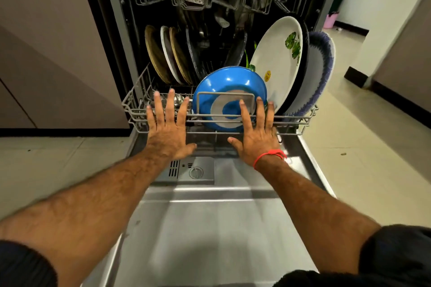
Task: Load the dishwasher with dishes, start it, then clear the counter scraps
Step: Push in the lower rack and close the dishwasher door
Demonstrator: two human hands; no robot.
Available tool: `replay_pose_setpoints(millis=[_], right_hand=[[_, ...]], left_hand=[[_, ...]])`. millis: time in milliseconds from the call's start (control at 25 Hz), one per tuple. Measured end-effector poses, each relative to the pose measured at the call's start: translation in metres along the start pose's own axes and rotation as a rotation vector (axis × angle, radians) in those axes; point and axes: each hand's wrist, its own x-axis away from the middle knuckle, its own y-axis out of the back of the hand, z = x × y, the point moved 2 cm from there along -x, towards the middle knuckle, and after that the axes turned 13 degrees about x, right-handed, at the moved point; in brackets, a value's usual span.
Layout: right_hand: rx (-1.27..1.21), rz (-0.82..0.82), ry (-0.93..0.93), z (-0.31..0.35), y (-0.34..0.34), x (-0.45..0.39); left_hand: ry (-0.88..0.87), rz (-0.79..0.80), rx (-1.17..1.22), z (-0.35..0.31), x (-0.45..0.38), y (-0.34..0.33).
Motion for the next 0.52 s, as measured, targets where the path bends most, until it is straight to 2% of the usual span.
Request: replay_pose_setpoints(millis=[240,520], right_hand=[[-0.065,0.239,0.084,-0.01,0.001,-0.066],[-0.076,0.297,0.089,-0.013,-0.019,-0.127]], left_hand=[[-0.028,0.285,0.015,0.013,-0.063,0.018],[0.004,0.341,0.093,0.018,-0.121,0.012]])
